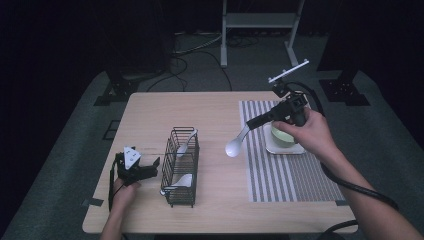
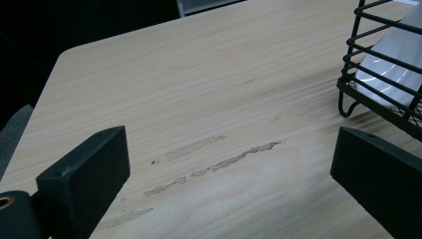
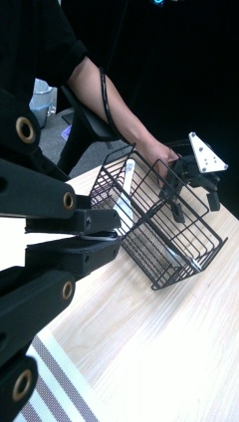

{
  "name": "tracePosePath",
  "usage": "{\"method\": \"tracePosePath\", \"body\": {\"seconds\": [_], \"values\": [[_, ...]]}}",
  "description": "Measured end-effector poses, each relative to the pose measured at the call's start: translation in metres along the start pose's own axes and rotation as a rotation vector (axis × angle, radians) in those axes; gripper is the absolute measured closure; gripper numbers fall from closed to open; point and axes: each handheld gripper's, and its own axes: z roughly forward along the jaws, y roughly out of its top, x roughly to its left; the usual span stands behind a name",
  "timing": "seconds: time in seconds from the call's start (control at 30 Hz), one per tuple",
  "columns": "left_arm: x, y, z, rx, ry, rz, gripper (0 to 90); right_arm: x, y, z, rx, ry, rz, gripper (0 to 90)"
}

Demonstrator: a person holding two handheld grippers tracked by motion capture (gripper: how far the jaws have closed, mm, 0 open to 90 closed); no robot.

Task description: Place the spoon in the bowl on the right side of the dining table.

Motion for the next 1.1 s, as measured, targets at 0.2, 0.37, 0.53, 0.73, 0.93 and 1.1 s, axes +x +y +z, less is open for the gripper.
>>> {"method": "tracePosePath", "body": {"seconds": [0.2, 0.37, 0.53, 0.73, 0.93, 1.1], "values": [[0.0, 0.0, 0.0, 0.0, 0.0, -0.001, 1.1, -0.006, -0.003, -0.003, -0.004, -0.01, 0.013, 85.3], [0.0, 0.0, 0.0, 0.0, -0.001, -0.001, 1.1, -0.012, -0.005, -0.006, -0.009, -0.02, 0.025, 85.3], [0.0, 0.0, 0.0, 0.0, 0.0, 0.0, 1.1, -0.015, -0.006, -0.008, -0.011, -0.027, 0.032, 85.3], [0.0, 0.0, 0.0, -0.001, -0.001, -0.001, 1.1, -0.02, -0.008, -0.011, -0.013, -0.038, 0.046, 85.3], [0.0, 0.0, 0.0, 0.0, 0.0, -0.001, 1.1, -0.024, -0.01, -0.013, -0.013, -0.051, 0.056, 85.3], [0.0, 0.0, 0.0, 0.0, 0.0, -0.002, 1.1, -0.028, -0.013, -0.015, -0.017, -0.058, 0.064, 85.3]]}}
